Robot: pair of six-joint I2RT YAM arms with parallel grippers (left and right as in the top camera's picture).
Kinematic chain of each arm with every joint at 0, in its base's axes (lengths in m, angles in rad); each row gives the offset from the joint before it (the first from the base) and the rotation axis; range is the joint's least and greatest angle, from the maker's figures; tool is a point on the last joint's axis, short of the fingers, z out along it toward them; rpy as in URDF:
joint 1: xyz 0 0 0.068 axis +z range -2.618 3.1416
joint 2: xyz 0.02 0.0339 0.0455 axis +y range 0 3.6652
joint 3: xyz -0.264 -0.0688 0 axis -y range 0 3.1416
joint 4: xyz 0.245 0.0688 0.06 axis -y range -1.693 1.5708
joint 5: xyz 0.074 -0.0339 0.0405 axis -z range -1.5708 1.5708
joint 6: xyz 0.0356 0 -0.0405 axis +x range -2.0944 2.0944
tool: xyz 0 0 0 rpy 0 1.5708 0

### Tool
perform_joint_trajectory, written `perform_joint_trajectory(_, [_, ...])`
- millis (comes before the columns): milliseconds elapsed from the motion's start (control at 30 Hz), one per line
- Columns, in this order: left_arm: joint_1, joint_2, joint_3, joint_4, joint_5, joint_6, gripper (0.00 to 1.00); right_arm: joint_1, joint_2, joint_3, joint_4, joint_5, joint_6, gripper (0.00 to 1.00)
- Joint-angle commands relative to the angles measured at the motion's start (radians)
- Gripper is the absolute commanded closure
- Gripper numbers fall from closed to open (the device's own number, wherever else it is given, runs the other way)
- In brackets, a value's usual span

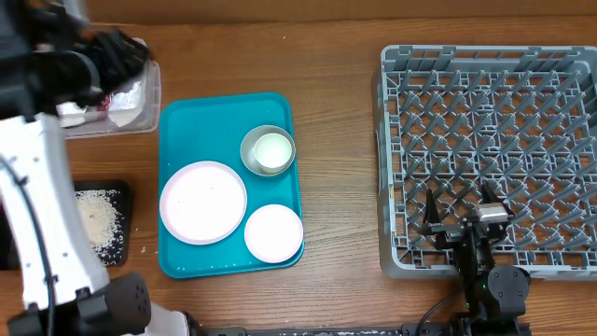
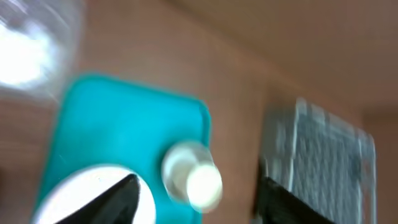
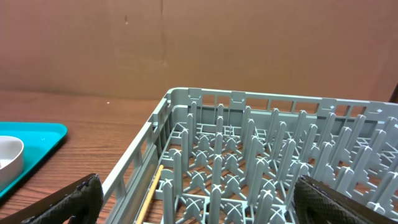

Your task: Sort waste into correct bins and load items into the dishwasher

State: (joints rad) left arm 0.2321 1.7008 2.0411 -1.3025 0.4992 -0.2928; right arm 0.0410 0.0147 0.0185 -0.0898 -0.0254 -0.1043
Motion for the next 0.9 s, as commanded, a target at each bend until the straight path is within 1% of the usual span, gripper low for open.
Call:
perform_joint_trajectory(0, [-0.098,0.042,-0.037,-0.065,0.093,0.118,0.49,0.004,-0.012,-0.01,0.006,0.002,0.007,0.0])
perform_joint_trajectory(100, [-0.184,0.059,-0.086,-0.094,0.077,0.14,0.6,0.004,-0.012,-0.01,0.006,0.002,0.007,0.0])
perform_joint_trajectory(167, [-0.234,0.068,-0.122,-0.086,0.033,0.139,0.63,0.004,-0.012,-0.01,0.006,0.002,0.007,0.0])
perform_joint_trajectory(267, [-0.315,0.093,-0.177,-0.059,-0.075,0.112,0.62,0.004,-0.012,-0.01,0.006,0.002,0.007,0.0])
perform_joint_trajectory(300, [-0.334,0.104,-0.186,-0.055,-0.109,0.097,0.58,0.004,-0.012,-0.01,0.006,0.002,0.007,0.0])
perform_joint_trajectory(333, [-0.356,0.118,-0.193,-0.051,-0.149,0.074,0.51,0.004,-0.012,-0.01,0.006,0.002,0.007,0.0])
perform_joint_trajectory(433, [-0.402,0.166,-0.2,-0.046,-0.222,0.034,0.49,0.004,-0.012,-0.01,0.006,0.002,0.007,0.0])
perform_joint_trajectory(500, [-0.427,0.202,-0.2,-0.045,-0.241,0.032,0.47,0.004,-0.012,-0.01,0.006,0.002,0.007,0.0])
perform_joint_trajectory(600, [-0.458,0.258,-0.2,-0.042,-0.27,0.026,0.52,0.004,-0.012,-0.01,0.006,0.002,0.007,0.0])
perform_joint_trajectory(667, [-0.47,0.29,-0.2,-0.035,-0.29,0.022,0.53,0.004,-0.012,-0.01,0.006,0.002,0.007,0.0])
perform_joint_trajectory(867, [-0.475,0.347,-0.2,-0.002,-0.347,-0.009,0.51,0.004,-0.012,-0.01,0.006,0.002,0.007,0.0])
